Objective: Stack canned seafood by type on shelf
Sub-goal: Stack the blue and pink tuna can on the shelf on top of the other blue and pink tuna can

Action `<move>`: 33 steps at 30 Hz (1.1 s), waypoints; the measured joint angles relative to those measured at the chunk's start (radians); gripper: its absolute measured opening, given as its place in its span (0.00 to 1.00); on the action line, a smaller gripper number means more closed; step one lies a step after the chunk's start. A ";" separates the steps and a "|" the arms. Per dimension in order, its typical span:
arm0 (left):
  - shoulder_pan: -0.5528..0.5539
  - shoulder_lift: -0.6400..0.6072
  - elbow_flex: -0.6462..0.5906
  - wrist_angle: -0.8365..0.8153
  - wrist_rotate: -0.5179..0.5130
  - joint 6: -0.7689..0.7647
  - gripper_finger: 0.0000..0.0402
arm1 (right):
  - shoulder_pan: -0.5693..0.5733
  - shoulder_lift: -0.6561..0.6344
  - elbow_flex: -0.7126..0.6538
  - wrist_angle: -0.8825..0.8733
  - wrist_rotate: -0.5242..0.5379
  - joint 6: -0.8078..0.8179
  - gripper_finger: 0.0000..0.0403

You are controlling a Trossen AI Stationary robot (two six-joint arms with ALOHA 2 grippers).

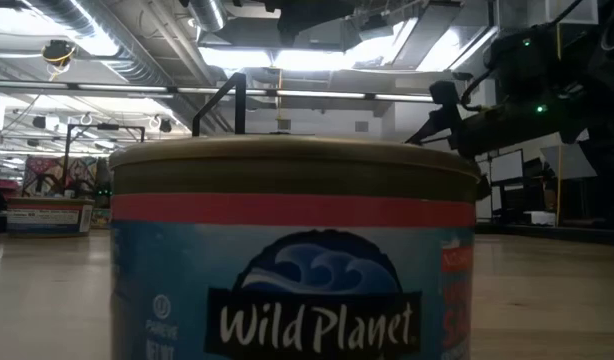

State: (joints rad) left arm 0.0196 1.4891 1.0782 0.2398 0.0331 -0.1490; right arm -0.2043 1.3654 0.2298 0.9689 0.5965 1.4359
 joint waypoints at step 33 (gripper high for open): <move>0.000 0.000 0.000 0.000 0.000 0.000 0.59 | 0.001 0.002 0.000 -0.021 -0.033 0.016 0.71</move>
State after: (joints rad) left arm 0.0196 1.4891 1.0782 0.2398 0.0333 -0.1492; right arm -0.2035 1.3674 0.2295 0.9480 0.5639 1.4519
